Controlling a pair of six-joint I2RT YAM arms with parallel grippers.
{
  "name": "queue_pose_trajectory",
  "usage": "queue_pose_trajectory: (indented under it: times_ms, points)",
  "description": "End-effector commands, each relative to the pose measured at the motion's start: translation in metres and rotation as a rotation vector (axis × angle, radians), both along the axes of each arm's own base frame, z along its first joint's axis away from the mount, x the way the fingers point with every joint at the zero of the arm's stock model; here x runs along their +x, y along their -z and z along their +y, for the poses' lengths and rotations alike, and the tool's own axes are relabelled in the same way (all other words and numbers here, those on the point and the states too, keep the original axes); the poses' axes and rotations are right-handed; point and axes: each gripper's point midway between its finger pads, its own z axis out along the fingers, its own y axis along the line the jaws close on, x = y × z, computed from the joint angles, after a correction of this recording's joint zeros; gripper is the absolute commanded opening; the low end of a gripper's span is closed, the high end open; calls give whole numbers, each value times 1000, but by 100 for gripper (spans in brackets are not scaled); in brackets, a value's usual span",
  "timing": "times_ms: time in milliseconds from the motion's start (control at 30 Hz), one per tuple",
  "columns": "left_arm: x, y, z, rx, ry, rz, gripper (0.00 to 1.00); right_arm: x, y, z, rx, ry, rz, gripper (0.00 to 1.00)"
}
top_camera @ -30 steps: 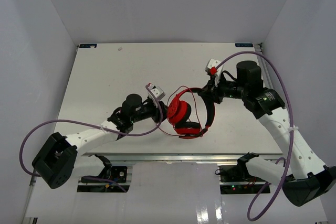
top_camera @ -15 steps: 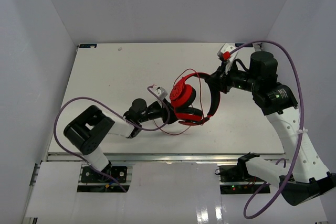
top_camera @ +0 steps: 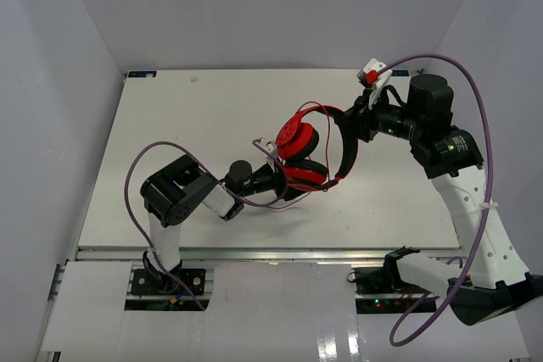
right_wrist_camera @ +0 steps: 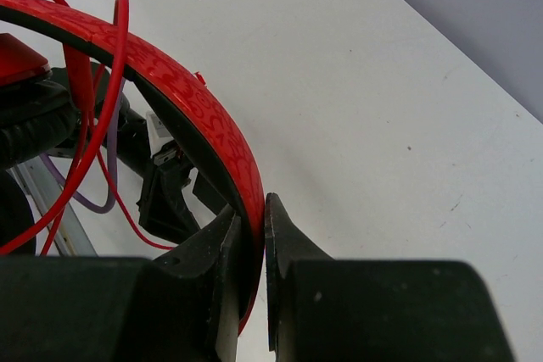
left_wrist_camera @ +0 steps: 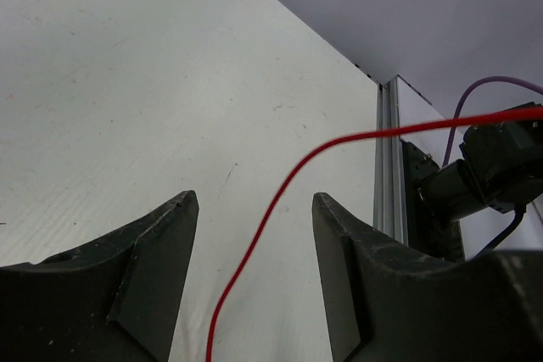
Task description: Wrap the headphones
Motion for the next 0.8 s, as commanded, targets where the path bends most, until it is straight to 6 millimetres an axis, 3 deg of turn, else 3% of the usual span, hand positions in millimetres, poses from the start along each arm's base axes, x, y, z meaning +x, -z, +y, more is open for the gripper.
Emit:
queue_pose_trajectory:
  times_ms: [0,200,267,367,467,767]
  points:
    - [-1,-48,-5,-123,14,-177,69,-1,-40,-2,66,18,-80,8]
    - [-4,-36,16,32,-34,-273,78,1,-39,-2,69,17,-70,8]
    - [-5,-42,21,57,-46,-317,81,1,-38,-1,72,11,-64,8]
    - [-5,-36,25,117,-42,-345,87,1,-36,1,75,4,-56,8]
    - [-2,-27,22,163,-29,-350,98,1,-37,2,79,-3,-53,8]
    - [3,5,-3,265,2,-345,98,-3,-36,2,80,-10,-49,8]
